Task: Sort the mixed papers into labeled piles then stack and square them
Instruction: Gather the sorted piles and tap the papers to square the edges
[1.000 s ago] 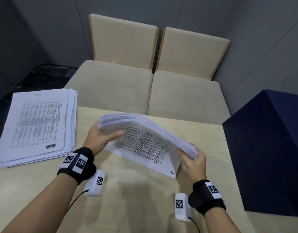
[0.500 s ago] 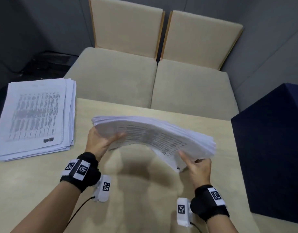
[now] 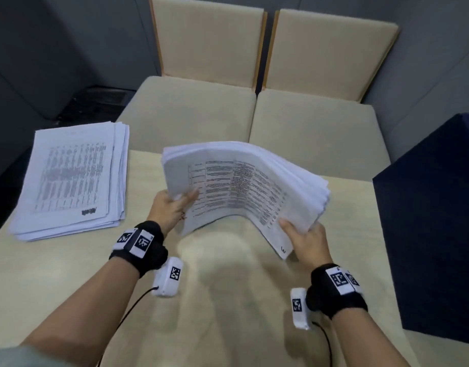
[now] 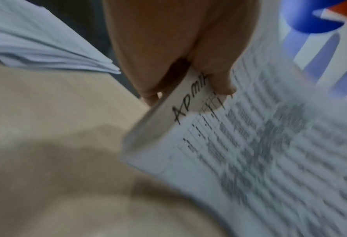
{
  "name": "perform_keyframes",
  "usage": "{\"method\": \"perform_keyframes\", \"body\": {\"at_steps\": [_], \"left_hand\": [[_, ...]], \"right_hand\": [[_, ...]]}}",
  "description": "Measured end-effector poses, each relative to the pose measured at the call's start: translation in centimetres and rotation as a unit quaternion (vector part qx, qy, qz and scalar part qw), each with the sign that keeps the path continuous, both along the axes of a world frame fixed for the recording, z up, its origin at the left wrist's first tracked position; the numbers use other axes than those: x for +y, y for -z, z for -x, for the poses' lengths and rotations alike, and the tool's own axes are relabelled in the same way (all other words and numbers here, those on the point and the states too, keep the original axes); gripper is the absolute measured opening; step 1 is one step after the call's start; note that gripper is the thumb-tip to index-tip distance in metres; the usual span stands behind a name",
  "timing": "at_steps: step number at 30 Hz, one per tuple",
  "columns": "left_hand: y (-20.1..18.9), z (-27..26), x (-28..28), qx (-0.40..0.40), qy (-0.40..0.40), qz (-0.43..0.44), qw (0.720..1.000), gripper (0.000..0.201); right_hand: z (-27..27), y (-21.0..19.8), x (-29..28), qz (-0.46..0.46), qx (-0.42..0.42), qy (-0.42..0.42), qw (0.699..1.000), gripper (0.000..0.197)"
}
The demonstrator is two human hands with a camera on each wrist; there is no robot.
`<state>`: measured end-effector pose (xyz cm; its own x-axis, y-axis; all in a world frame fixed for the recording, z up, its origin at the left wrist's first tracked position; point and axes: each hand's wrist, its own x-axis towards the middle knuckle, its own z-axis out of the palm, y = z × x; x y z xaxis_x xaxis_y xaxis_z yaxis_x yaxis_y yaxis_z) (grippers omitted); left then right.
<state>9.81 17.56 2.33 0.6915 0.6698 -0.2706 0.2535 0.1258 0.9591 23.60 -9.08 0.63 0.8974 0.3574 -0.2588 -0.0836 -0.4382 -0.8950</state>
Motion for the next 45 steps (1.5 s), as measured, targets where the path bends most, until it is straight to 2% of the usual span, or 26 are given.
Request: {"method": "perform_keyframes", "body": {"at_steps": [1, 3, 5, 7, 9, 11, 14, 15, 18, 22, 25, 28, 31, 33, 35, 37, 43, 45], "left_hand": [[-0.9, 0.5, -0.1, -0.009, 0.008, 0.010, 1.000, 0.026], [-2.1, 2.2, 0.0, -0.025, 0.036, 0.051, 0.998, 0.031], [-2.7, 4.4, 0.2, -0.033, 0.071, 0.117, 0.990, 0.054], [-2.8, 6.5, 0.1, -0.025, 0.109, 0.161, 0.981, 0.085], [-2.3, 8.1, -1.2, -0.017, 0.142, 0.180, 0.973, 0.095], [-1.5, 9.4, -3.3, -0.015, 0.180, 0.192, 0.964, 0.092], [-0.7, 10.5, -5.8, -0.019, 0.203, 0.199, 0.959, 0.064], [-0.8, 10.8, -6.4, -0.022, 0.207, 0.200, 0.958, 0.061], [-1.4, 12.0, -7.2, -0.032, 0.246, 0.200, 0.948, 0.083], [-3.4, 13.1, -7.9, -0.041, 0.285, 0.192, 0.938, 0.089], [-3.7, 12.8, -9.7, -0.004, 0.268, 0.144, 0.953, 0.095], [-3.8, 12.3, -13.6, 0.049, 0.276, 0.058, 0.958, 0.086], [-4.5, 11.6, -19.6, 0.040, 0.274, 0.086, 0.957, 0.080], [-5.2, 11.0, -24.4, 0.012, 0.282, 0.107, 0.953, 0.064], [-6.1, 9.9, -29.0, 0.010, 0.293, 0.094, 0.952, 0.035], [-6.6, 8.7, -33.0, 0.017, 0.292, 0.074, 0.953, 0.024], [-6.6, 6.5, -39.9, 0.050, 0.282, 0.077, 0.955, 0.048], [-6.1, 6.0, -41.2, 0.065, 0.281, 0.089, 0.953, 0.050]], "right_hand": [[0.2, -0.8, -0.6, -0.018, 0.016, -0.004, 1.000, 0.033], [1.5, -3.4, -2.2, -0.124, 0.093, -0.001, 0.988, 0.024], [3.3, -5.6, -4.3, -0.204, 0.169, -0.031, 0.964, 0.031], [5.5, -7.2, -6.5, -0.209, 0.190, -0.074, 0.956, 0.039], [7.9, -8.1, -8.1, -0.188, 0.174, -0.080, 0.963, 0.037], [10.6, -8.9, -9.3, -0.169, 0.155, -0.043, 0.972, 0.034], [14.4, -10.2, -11.3, -0.148, 0.108, -0.012, 0.983, 0.031], [15.5, -10.6, -12.2, -0.143, 0.093, -0.019, 0.985, 0.032], [18.2, -11.7, -15.6, -0.102, 0.077, -0.074, 0.989, 0.035], [20.3, -12.0, -18.8, -0.046, 0.039, -0.102, 0.993, 0.027], [21.4, -12.7, -20.8, -0.080, -0.004, -0.078, 0.994, 0.023], [21.7, -13.2, -24.2, -0.134, -0.010, -0.060, 0.989, 0.023], [21.4, -12.1, -29.5, -0.147, 0.021, -0.010, 0.989, 0.043], [21.0, -11.7, -33.7, -0.172, 0.054, 0.032, 0.983, 0.035], [20.7, -11.5, -37.7, -0.188, 0.078, 0.073, 0.976, 0.031], [20.7, -11.2, -41.9, -0.189, 0.075, 0.105, 0.973, 0.029], [20.5, -13.8, -51.5, -0.185, 0.080, 0.229, 0.952, 0.016], [20.2, -14.2, -54.5, -0.187, 0.077, 0.258, 0.945, 0.016]]}}
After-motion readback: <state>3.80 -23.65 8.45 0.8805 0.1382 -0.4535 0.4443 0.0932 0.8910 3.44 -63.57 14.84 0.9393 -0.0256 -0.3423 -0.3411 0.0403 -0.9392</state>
